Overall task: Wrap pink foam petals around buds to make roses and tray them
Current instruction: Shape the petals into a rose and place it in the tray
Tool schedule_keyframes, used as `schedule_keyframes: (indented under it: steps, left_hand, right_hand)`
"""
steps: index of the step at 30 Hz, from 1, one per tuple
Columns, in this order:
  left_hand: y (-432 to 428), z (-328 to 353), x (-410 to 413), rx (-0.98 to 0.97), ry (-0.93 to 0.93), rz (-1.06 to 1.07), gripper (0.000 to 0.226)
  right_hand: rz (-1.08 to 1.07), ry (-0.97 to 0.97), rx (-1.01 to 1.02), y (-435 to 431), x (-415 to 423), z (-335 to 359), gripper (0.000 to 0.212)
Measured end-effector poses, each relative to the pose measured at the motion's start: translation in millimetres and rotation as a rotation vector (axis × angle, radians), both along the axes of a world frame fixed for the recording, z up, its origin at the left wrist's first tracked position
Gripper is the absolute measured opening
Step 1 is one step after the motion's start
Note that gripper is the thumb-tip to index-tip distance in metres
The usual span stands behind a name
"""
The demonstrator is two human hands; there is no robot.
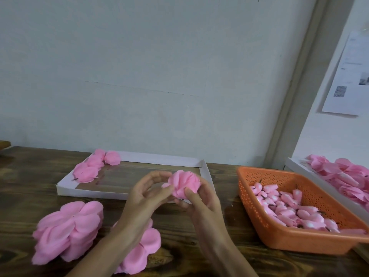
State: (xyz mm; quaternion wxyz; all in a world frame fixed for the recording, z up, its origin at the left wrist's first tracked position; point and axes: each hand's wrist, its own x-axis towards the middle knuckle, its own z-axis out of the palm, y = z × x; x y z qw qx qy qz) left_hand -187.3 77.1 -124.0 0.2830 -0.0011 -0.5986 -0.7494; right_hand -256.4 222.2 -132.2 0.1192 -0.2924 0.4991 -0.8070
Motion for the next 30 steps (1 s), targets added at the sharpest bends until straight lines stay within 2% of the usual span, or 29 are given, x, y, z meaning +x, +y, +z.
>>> schedule_keyframes:
  steps: [3, 7, 12, 14, 17, 19, 24, 27, 30]
  left_hand:
    - [-2, 2, 2, -0.108, -0.026, 0.036, 0.032]
    - [-3, 9, 6, -0.253, -0.010, 0.030, 0.033]
    - [-10, 9, 7, -0.298, 0.009, -0.129, 0.040]
    - [-11, 8, 7, -0.372, -0.008, -0.065, 0.033]
    - [-14, 9, 5, -0.445, -0.037, 0.036, 0.012]
    - [-17, 9, 5, -0.469, -0.021, 0.064, 0.007]
    - [-20, 8, 6, -0.551, 0.046, 0.035, 0.010]
    - [-17, 6, 5, -0.495, 0.039, 0.010, 0.011]
    - [-12, 6, 4, -0.460, 0.038, 0.070, 0.013]
  right_hand:
    - [0.016, 0.006, 0.008, 2, 0, 3, 0.024]
    - [0.024, -0.030, 0.012, 2, 0, 2, 0.023]
    - [0.037, -0.077, 0.022, 2, -3, 1, 0.024]
    - [0.036, -0.086, 0.035, 2, -3, 1, 0.026]
    - [0.002, -0.107, 0.052, 0, -1, 1, 0.037]
    - [-0.002, -0.123, 0.052, 0, -1, 0, 0.042]
    - [0.000, -0.085, 0.075, 2, 4, 1, 0.026]
    - [0.004, -0.028, 0.123, 1, 11, 2, 0.019]
    - [0.013, -0.037, 0.120, -1, 16, 3, 0.019]
